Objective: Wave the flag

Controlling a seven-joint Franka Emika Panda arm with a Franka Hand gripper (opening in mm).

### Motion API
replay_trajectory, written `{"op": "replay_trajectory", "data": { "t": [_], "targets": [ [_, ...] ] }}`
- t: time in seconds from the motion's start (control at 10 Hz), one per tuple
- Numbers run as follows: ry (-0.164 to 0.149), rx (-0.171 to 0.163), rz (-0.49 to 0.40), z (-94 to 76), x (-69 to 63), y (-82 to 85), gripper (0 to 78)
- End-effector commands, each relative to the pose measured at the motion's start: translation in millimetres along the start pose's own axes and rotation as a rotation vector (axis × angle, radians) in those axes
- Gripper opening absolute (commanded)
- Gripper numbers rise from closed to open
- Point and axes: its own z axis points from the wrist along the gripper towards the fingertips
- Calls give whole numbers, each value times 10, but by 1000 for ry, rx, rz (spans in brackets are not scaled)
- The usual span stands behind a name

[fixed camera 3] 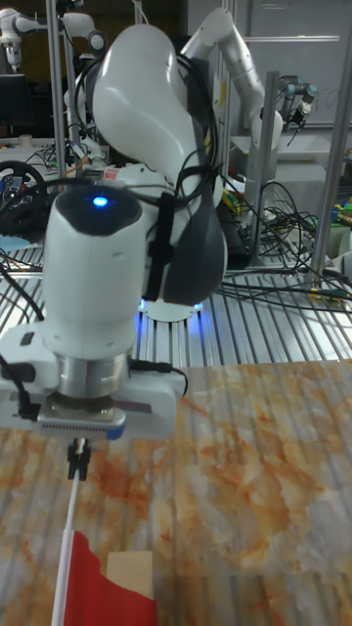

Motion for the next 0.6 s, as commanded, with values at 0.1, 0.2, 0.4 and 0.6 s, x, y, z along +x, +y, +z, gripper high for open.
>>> {"op": "replay_trajectory", "data": {
  "t": [0.1, 0.2, 0.4, 0.6],
  "targets": [
    [-22, -87, 64, 223, -205, 419, 11],
    [-20, -90, 74, 202, -220, 485, 11],
    [-13, -92, 73, 189, -240, 586, 11],
    [-11, -91, 69, 242, -247, 620, 11]
  ]
}}
